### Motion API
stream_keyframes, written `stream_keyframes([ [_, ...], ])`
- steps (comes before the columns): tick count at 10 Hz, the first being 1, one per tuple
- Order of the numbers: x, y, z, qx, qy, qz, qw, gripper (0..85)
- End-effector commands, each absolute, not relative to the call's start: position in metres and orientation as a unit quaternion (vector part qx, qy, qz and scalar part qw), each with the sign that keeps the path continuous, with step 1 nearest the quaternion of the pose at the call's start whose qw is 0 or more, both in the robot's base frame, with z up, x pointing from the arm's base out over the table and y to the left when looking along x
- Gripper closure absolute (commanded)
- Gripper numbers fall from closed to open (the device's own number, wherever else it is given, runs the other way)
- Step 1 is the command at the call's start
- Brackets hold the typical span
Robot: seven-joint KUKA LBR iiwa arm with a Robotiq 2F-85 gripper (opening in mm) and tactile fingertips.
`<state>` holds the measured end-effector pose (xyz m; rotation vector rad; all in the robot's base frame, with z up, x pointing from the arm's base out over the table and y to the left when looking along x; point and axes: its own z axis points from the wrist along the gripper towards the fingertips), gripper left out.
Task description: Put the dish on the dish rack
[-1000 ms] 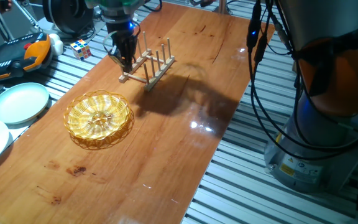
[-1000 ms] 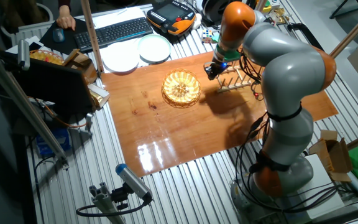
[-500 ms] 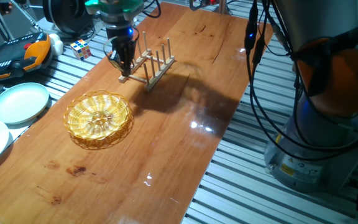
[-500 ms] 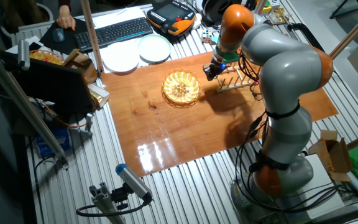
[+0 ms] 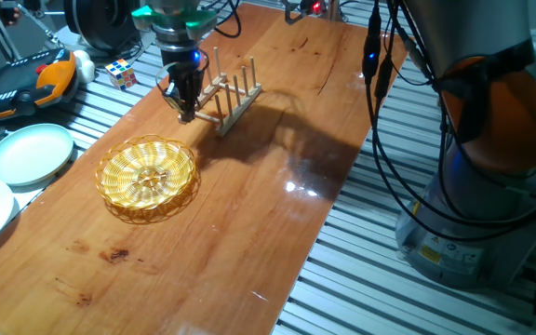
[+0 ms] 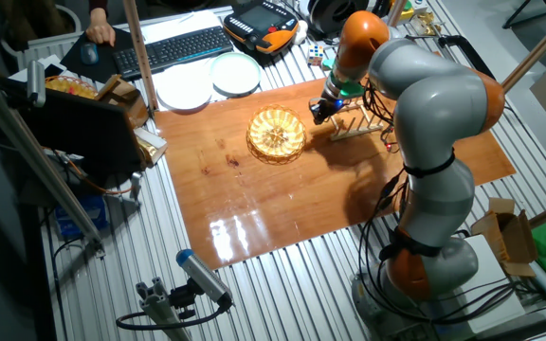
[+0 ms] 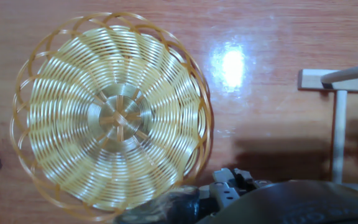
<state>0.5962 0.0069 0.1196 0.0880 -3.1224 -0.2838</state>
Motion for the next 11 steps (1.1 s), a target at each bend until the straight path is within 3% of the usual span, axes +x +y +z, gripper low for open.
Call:
stream_keyframes([
  [1,0.597,0.007,0.117,0.028,-0.995,-0.094,0.002,84.3],
  [11,0.6,0.009,0.105,0.021,-0.996,-0.092,-0.006,84.3],
])
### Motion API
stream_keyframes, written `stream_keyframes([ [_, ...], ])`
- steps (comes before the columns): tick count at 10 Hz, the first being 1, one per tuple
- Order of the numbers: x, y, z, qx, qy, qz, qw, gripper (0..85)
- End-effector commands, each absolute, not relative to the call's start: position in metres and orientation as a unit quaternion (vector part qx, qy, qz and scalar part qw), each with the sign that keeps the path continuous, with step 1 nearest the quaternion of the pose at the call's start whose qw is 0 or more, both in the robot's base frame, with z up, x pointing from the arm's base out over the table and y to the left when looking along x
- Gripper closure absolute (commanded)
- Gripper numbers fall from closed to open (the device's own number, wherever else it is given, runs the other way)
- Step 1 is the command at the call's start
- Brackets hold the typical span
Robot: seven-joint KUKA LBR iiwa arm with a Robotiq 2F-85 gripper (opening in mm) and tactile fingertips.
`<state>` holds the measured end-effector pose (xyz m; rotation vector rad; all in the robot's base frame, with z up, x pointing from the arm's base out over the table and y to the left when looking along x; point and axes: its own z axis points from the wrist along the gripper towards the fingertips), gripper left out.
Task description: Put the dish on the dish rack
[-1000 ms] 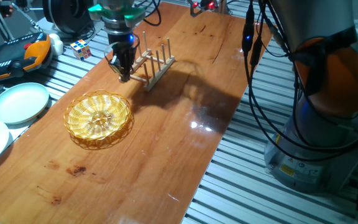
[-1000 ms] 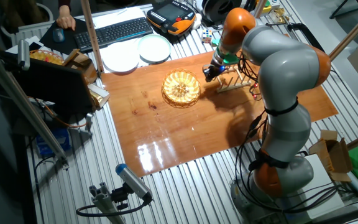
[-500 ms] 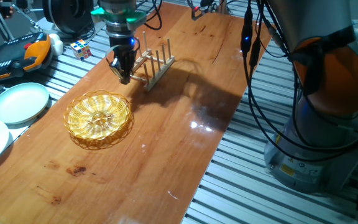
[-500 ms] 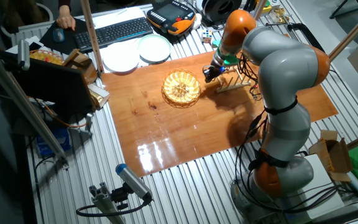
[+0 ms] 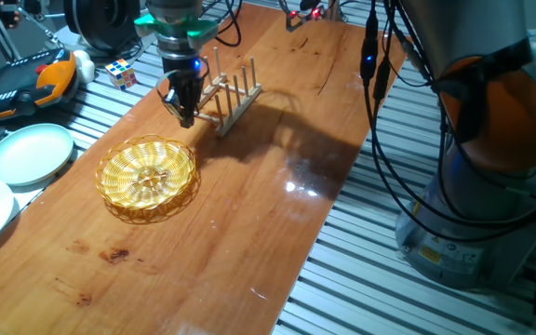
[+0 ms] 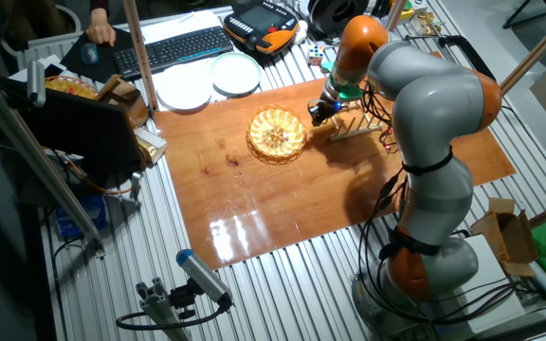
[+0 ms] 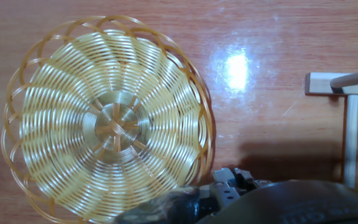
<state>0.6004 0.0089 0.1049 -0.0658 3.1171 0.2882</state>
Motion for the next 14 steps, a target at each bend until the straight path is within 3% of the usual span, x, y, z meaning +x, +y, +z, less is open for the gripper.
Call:
stream_keyframes([
  [1,0.601,0.0086,0.1064,-0.021,0.996,0.091,0.006,84.3],
  [14,0.5991,0.0043,0.1036,-0.035,0.995,0.091,-0.005,84.3],
])
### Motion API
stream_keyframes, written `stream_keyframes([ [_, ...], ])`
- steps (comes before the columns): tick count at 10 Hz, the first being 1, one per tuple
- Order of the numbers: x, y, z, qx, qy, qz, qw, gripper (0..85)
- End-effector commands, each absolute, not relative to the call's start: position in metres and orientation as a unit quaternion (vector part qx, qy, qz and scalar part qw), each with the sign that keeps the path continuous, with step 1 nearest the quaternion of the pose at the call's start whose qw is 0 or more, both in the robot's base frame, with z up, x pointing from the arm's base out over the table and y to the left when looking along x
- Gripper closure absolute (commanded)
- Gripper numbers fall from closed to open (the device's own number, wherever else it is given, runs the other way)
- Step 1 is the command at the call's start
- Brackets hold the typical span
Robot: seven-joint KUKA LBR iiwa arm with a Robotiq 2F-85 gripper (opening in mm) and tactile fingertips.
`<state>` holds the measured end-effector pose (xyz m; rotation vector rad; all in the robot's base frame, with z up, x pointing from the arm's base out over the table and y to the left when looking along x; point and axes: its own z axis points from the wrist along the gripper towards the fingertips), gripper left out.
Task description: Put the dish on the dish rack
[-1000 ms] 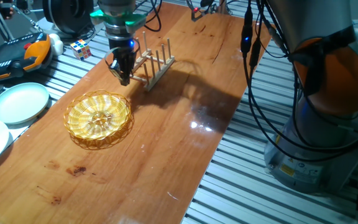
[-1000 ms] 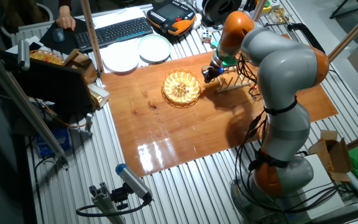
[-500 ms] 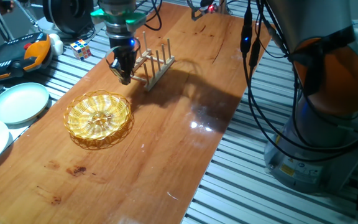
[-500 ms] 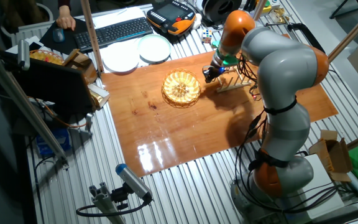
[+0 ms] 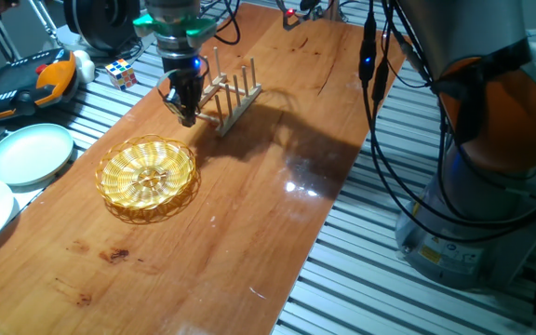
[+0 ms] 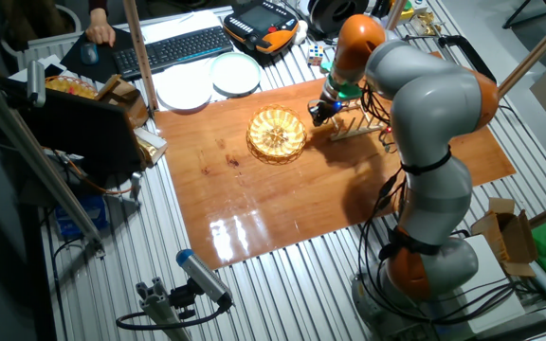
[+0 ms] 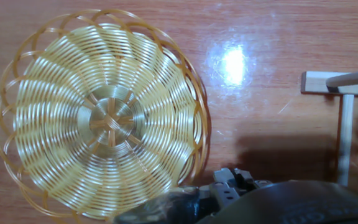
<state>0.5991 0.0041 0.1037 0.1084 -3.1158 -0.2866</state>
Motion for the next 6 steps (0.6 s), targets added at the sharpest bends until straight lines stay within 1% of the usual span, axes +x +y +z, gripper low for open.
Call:
stream_keyframes([
  [1,0.599,0.004,0.104,0.035,-0.995,-0.093,0.005,84.3],
  [3,0.601,0.011,0.097,0.02,-0.996,-0.085,-0.019,83.3],
  [4,0.605,0.013,0.096,0.022,-0.995,-0.094,-0.017,66.3],
  [5,0.608,0.013,0.092,0.02,-0.994,-0.104,-0.013,53.0],
  [6,0.611,0.013,0.088,0.025,-0.994,-0.107,-0.011,52.7],
])
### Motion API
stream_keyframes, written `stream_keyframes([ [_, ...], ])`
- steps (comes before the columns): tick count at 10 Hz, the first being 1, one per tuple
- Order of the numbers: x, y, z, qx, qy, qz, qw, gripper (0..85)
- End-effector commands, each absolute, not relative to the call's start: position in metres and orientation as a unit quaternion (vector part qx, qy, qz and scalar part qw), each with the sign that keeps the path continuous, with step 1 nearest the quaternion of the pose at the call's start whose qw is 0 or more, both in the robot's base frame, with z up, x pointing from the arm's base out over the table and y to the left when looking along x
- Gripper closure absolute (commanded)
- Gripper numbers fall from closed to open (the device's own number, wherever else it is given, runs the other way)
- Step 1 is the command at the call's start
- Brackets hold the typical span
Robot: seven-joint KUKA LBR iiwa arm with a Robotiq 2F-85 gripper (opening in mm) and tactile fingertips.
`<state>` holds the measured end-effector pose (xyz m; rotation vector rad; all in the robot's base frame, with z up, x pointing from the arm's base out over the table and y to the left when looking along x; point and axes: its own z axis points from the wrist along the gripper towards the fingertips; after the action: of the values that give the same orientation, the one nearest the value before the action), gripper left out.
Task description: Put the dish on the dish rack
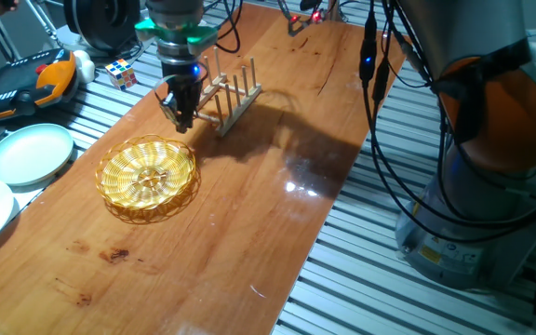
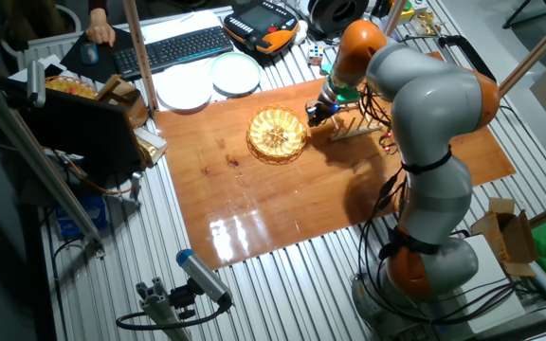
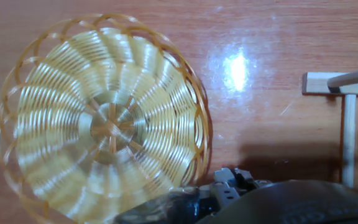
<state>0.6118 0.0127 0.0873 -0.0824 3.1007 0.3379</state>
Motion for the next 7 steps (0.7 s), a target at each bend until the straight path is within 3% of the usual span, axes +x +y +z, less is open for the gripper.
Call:
stream_keyframes([
  [1,0.614,0.013,0.083,-0.032,0.993,0.114,0.008,52.3],
  [7,0.624,0.021,0.067,-0.044,0.991,0.125,-0.002,53.0],
])
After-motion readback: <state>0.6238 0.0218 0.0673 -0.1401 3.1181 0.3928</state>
